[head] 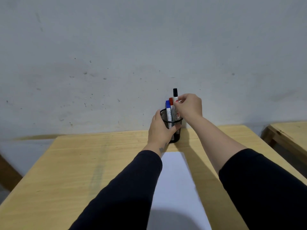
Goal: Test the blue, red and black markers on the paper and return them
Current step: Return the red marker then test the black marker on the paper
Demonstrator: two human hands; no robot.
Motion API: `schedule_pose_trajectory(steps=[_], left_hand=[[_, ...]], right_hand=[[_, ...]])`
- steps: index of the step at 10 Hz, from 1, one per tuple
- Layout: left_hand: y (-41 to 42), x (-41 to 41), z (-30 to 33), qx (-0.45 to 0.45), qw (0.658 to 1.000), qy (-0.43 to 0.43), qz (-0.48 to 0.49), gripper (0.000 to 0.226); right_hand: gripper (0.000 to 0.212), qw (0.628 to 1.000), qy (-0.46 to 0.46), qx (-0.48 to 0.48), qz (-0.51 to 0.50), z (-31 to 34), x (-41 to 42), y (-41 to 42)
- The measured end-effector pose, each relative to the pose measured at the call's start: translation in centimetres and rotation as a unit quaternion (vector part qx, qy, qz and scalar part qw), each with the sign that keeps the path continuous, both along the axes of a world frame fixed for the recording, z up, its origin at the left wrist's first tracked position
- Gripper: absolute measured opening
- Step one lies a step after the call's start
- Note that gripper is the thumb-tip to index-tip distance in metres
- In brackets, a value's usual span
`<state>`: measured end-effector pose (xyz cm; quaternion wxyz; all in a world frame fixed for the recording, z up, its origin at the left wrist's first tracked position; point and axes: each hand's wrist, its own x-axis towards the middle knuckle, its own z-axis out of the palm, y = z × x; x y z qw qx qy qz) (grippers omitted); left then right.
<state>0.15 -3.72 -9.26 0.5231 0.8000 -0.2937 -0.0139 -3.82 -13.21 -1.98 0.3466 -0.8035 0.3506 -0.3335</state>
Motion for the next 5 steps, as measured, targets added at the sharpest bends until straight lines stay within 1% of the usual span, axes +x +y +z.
schedule_pose_trajectory(steps=[1,2,3,4,5], left_hand=[[-0.2,0.3,-0.6,-0.020,1.000,0.004,-0.006,0.065],[-0.1,0.6,-0.9,-0.021,1.000,-0.008,-0.012,0.066],[-0.1,0.5,-0.8,-0.026,0.999,-0.016,-0.014,0.064],[-0.1,0.6,-0.9,-0.016,1.000,-0.006,-0.014,0.064],[-0.1,0.9,-0.3,0.029,0.999,-0.006,-0.015,0.085]], right_hand=[[0.013,0.998,0.052,0.004,-0.021,-1.2,0.3,-0.1],[0.014,0.998,0.061,0.006,-0.022,-2.5,0.3,-0.1],[0.020,0.999,0.047,0.014,-0.019,-2.8,0.4,0.0],[0.032,0.998,0.053,0.016,-0.017,-2.6,0.4,-0.2],[0.043,0.998,0.061,0.006,-0.024,-1.9,0.1,-0.2]])
